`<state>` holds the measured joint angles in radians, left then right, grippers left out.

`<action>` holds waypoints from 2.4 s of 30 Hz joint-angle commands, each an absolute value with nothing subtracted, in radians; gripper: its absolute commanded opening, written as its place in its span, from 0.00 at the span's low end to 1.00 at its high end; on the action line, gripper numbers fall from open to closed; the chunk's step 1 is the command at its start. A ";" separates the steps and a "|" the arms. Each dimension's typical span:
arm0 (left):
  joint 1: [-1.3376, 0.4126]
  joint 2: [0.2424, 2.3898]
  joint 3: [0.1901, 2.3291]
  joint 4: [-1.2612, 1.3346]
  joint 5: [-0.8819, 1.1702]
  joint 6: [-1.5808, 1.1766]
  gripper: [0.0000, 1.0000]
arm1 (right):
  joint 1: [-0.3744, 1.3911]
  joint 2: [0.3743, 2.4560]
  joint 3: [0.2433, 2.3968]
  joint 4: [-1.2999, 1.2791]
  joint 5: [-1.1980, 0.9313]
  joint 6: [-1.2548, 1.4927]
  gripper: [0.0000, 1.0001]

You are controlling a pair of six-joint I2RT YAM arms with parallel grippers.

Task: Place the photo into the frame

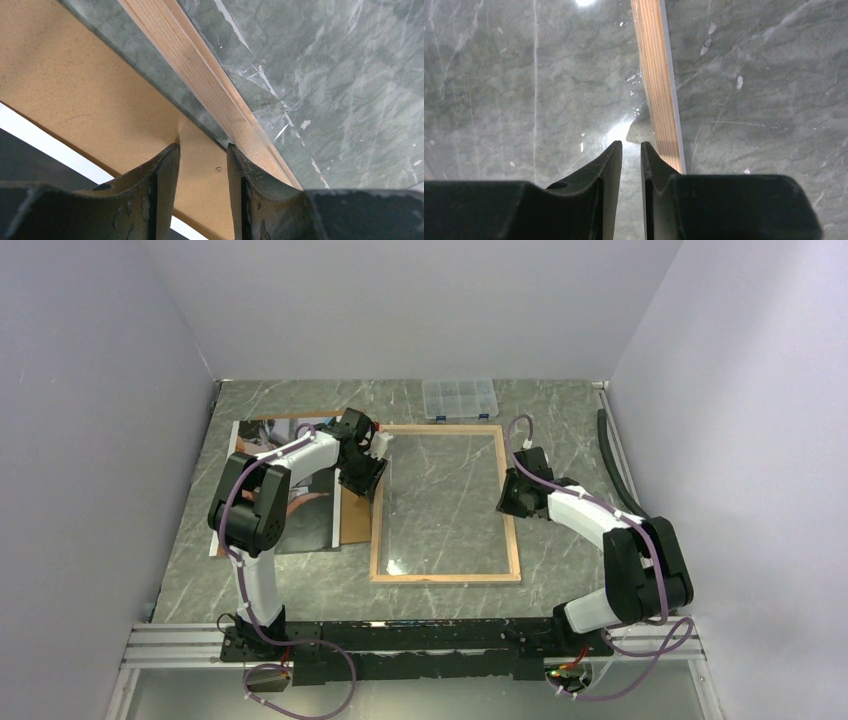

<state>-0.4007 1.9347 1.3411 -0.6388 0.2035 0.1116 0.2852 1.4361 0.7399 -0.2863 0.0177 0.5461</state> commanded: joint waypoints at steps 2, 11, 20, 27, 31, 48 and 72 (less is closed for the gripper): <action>-0.413 1.936 1.346 -0.645 0.228 0.111 0.45 | 0.282 1.486 0.769 -0.283 0.101 0.539 0.25; -0.413 1.936 1.351 -0.646 0.230 0.110 0.45 | 0.282 1.534 0.770 -0.264 0.114 0.539 0.23; -0.413 1.934 1.354 -0.649 0.230 0.110 0.45 | 0.283 1.580 0.774 -0.263 0.147 0.544 0.20; -0.413 1.930 1.354 -0.650 0.227 0.112 0.44 | 0.288 1.622 0.797 -0.284 0.222 0.540 0.15; -0.408 1.922 1.360 -0.653 0.231 0.115 0.45 | 0.292 1.659 0.803 -0.290 0.236 0.544 0.14; -0.395 1.848 1.550 -0.801 0.256 0.140 0.46 | 0.324 1.544 1.011 -0.385 0.116 0.547 0.58; -0.385 1.890 1.528 -0.780 0.217 0.131 0.45 | 0.165 1.749 1.072 -0.290 0.043 0.400 0.51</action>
<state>-0.3954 1.8950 1.5509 -0.8074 0.2405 0.1188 0.1822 1.7382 1.0710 -0.3645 0.0948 0.4133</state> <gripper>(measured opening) 0.454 0.526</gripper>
